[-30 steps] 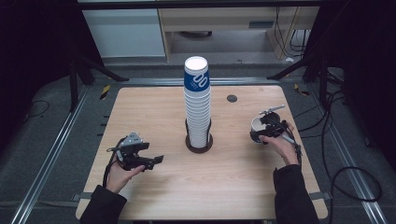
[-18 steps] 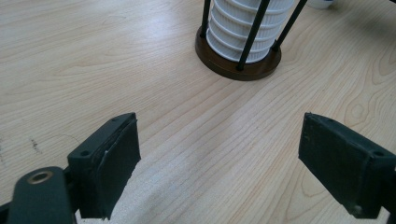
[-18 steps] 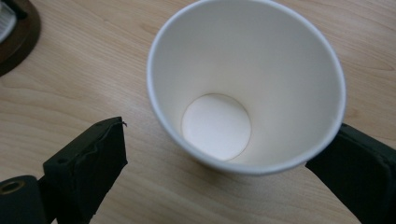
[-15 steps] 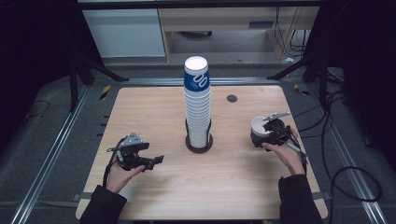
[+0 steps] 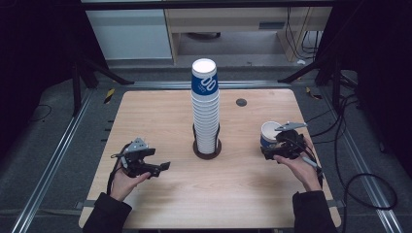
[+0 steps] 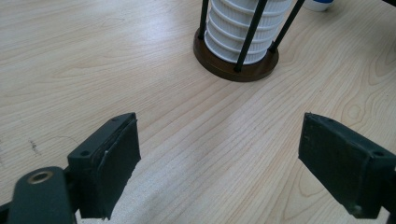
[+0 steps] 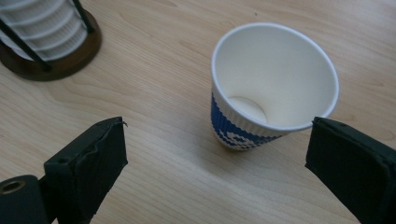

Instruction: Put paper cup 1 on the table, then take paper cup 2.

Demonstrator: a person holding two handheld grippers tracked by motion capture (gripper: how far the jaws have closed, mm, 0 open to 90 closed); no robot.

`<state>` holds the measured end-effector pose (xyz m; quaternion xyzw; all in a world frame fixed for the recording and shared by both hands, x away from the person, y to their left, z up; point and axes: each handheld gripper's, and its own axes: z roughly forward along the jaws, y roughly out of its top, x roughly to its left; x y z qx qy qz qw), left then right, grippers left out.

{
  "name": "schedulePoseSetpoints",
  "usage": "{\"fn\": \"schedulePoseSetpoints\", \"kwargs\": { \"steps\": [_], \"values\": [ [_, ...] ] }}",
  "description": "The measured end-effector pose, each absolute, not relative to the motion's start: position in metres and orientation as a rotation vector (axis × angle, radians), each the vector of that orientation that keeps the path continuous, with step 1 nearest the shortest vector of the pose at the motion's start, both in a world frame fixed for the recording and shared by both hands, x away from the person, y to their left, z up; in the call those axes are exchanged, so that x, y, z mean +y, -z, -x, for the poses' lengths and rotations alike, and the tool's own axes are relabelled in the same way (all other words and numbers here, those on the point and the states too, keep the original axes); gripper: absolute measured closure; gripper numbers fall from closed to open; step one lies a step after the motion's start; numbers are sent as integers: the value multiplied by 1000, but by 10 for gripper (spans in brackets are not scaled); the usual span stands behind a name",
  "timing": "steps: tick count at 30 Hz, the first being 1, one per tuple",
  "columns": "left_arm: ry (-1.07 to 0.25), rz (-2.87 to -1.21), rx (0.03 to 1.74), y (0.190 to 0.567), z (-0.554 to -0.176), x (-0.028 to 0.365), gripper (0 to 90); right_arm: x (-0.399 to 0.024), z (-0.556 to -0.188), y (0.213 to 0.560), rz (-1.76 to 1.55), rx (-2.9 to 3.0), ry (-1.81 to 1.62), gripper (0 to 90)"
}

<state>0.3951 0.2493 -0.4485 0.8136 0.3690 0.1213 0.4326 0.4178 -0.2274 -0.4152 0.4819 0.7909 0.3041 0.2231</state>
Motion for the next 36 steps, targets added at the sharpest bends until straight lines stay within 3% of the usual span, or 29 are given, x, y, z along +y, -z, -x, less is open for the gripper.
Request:
{"fn": "schedulePoseSetpoints", "kwargs": {
  "steps": [17, 36],
  "values": [
    [-303, -2031, 910, 448, -394, 248, 121, -193, -395, 368, -1076, 2062, -1214, 70],
    [-297, -2040, 909, 450, -395, 246, 123, -156, -406, 329, -944, 1973, -1435, 72]
  ]
}}
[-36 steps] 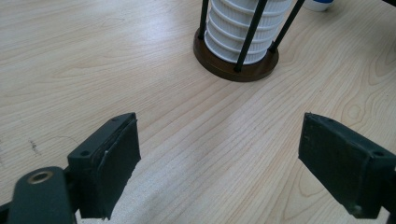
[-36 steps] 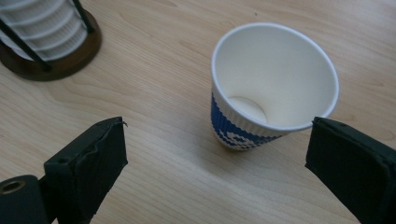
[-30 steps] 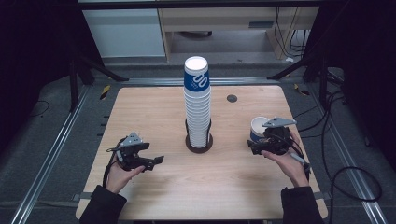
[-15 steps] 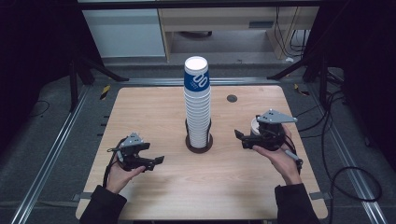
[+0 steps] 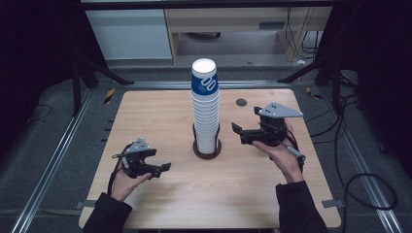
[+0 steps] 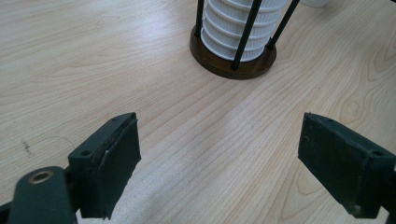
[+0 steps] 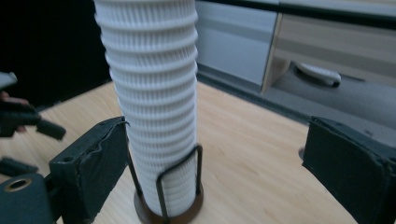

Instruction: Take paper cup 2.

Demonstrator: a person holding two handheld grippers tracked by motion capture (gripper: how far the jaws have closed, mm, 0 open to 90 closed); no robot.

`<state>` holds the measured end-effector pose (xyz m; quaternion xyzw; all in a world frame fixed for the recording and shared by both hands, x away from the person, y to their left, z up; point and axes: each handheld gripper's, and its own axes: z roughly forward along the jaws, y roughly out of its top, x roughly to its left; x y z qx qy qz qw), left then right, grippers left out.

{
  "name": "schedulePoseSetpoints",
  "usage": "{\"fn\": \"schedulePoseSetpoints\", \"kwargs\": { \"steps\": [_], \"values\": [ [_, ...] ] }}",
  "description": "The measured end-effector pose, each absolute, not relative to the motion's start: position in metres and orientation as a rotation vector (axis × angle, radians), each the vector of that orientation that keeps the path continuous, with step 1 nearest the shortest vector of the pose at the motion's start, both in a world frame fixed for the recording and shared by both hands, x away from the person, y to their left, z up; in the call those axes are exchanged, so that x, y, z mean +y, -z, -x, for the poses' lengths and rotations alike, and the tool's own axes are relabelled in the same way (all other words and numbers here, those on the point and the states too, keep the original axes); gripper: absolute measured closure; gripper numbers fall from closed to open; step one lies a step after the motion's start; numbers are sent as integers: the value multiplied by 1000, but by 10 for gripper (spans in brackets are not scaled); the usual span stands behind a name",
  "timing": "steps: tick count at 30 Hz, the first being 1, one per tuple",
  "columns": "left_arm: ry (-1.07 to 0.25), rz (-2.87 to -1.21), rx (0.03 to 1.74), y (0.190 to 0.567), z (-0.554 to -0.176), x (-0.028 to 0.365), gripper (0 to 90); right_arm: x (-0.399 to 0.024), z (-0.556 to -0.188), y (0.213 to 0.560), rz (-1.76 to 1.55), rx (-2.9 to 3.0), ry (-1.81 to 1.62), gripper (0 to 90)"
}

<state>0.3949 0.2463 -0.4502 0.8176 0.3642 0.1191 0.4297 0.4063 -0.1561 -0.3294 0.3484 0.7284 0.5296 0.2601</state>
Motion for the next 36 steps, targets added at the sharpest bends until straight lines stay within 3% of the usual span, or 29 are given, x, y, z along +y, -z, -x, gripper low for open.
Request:
{"fn": "schedulePoseSetpoints", "kwargs": {
  "steps": [23, 36],
  "values": [
    [-296, -2050, 910, 453, -395, 244, 120, -99, -441, 272, -849, 1884, -1589, 66],
    [-292, -2050, 910, 454, -395, 244, 118, -71, -459, 271, -837, 1902, -1603, 69]
  ]
}}
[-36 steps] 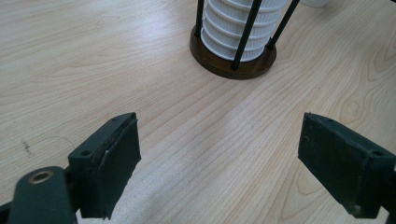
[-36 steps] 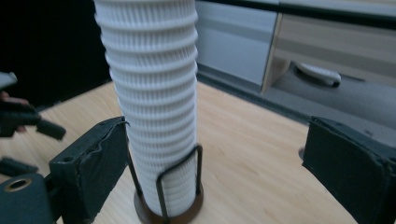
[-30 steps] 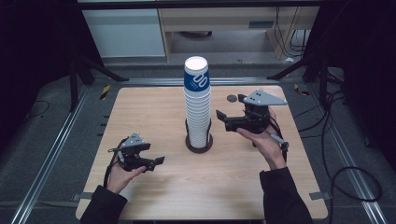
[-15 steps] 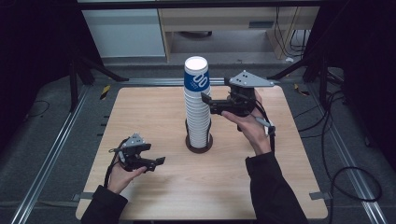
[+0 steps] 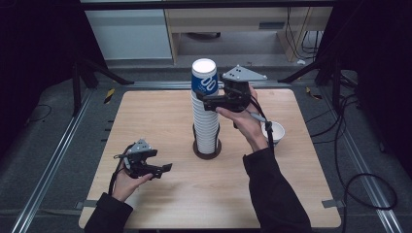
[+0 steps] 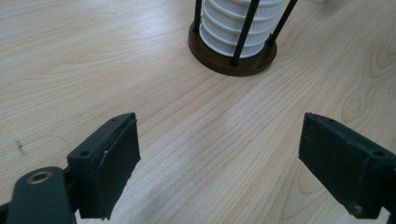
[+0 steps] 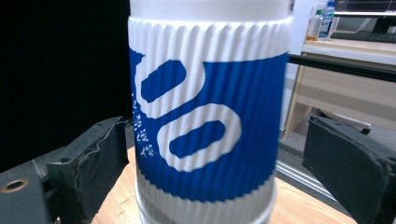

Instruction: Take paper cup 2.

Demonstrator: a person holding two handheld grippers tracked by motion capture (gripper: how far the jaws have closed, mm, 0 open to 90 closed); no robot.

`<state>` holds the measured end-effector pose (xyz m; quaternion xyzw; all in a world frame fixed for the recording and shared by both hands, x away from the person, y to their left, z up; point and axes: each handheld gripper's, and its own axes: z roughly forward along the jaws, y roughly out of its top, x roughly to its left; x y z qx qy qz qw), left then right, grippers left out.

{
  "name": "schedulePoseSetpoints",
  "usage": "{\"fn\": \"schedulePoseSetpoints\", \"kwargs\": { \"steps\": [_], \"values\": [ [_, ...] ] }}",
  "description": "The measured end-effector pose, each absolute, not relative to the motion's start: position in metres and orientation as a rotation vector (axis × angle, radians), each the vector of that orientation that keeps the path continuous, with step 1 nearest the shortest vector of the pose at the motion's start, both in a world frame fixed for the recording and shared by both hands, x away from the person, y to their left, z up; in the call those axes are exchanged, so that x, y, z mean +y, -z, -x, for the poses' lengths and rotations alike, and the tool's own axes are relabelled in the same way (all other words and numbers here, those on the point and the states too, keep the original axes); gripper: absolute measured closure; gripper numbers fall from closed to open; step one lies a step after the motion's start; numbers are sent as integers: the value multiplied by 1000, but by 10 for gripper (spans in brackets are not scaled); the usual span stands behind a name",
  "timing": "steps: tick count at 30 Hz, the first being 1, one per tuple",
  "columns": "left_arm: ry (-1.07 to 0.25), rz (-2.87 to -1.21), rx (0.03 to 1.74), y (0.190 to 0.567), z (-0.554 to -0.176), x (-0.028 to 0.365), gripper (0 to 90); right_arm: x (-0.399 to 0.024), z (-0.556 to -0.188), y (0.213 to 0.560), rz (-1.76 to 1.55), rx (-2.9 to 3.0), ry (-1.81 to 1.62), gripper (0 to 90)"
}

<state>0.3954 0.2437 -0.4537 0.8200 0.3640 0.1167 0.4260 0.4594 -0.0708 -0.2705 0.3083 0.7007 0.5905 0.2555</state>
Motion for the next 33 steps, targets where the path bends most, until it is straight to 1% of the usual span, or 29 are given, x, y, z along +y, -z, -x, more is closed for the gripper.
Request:
{"fn": "schedulePoseSetpoints", "kwargs": {
  "steps": [12, 17, 22, 26, 33],
  "values": [
    [-292, -2050, 905, 454, -395, 243, 119, -55, -475, 281, -852, 1919, -1603, 127],
    [-290, -2052, 903, 454, -395, 243, 118, -51, -476, 283, -843, 1920, -1596, 170],
    [-290, -2051, 904, 454, -395, 243, 118, -51, -475, 282, -841, 1919, -1594, 173],
    [-290, -2051, 904, 454, -395, 243, 118, -52, -474, 279, -824, 1907, -1597, 179],
    [-292, -2052, 901, 454, -395, 242, 118, -54, -470, 262, -801, 1892, -1616, 186]
  ]
}}
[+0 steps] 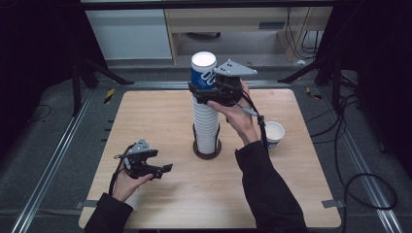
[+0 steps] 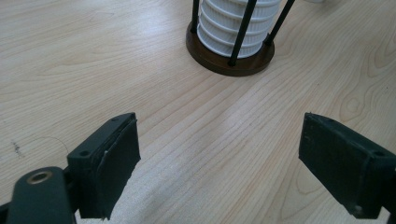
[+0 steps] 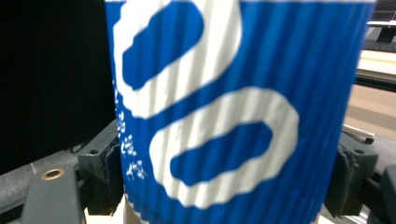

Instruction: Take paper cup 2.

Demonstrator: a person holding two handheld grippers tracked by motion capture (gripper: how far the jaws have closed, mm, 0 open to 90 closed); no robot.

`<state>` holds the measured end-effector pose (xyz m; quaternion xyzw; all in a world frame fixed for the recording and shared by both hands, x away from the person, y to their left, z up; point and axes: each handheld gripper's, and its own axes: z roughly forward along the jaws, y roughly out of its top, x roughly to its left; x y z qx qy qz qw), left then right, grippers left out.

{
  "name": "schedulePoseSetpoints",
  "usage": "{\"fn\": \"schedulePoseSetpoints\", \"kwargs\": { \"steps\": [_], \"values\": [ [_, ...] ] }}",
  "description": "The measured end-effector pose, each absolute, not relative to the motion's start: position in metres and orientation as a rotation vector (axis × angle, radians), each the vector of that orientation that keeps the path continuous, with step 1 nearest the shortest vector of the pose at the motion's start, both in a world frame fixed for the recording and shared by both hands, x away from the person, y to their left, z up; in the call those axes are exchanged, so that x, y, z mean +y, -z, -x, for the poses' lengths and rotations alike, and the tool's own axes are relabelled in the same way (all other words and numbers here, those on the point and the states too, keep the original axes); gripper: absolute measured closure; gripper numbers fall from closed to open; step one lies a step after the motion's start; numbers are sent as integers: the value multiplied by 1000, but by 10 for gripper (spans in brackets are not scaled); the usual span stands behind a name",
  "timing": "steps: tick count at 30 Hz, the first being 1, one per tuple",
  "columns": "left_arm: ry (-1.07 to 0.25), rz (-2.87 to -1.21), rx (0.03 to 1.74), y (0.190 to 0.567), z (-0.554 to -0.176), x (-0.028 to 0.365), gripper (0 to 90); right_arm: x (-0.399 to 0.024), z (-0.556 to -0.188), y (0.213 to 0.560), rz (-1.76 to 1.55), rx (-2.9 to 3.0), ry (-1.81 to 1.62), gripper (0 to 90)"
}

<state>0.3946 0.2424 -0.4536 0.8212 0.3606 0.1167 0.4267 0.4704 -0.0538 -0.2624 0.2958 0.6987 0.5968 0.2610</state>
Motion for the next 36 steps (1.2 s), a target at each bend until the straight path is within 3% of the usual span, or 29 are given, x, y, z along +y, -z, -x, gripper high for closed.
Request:
{"fn": "schedulePoseSetpoints", "kwargs": {
  "steps": [25, 36],
  "values": [
    [-293, -2045, 902, 453, -394, 243, 118, -66, -455, 210, -737, 1792, -1656, 192],
    [-300, -2044, 897, 451, -393, 244, 118, -113, -426, 219, -745, 1767, -1592, 192]
  ]
}}
